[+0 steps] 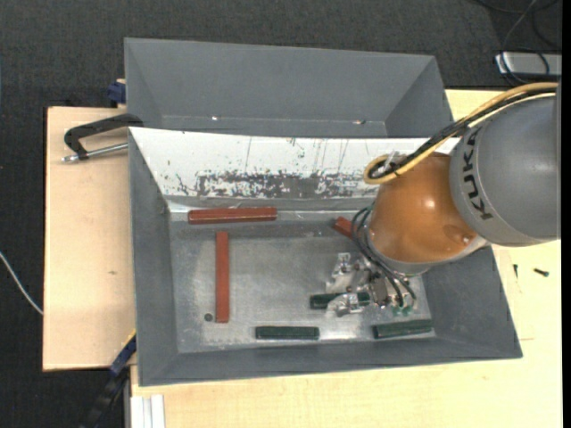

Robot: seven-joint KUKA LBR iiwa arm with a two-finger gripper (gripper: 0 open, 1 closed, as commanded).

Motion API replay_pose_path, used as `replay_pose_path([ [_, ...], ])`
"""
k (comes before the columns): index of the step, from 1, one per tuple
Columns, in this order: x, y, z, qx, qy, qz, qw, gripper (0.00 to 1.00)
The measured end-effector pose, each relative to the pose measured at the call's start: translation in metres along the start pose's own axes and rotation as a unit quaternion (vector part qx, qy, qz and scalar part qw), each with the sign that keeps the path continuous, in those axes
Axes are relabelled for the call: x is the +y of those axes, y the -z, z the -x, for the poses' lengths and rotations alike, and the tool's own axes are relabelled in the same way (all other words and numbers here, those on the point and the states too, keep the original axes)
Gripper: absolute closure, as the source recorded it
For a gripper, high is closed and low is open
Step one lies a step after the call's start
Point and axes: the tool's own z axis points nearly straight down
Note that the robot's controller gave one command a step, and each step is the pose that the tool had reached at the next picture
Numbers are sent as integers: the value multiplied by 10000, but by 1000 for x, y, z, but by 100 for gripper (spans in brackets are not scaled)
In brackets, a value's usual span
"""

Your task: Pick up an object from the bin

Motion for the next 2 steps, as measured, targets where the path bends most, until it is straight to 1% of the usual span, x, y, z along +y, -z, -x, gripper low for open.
replay_pose_path([
  [1, 0, 0, 0, 0, 0, 0, 10000, 100],
  [2, 3, 164, 12, -13, 36, -1, 10000, 100],
])
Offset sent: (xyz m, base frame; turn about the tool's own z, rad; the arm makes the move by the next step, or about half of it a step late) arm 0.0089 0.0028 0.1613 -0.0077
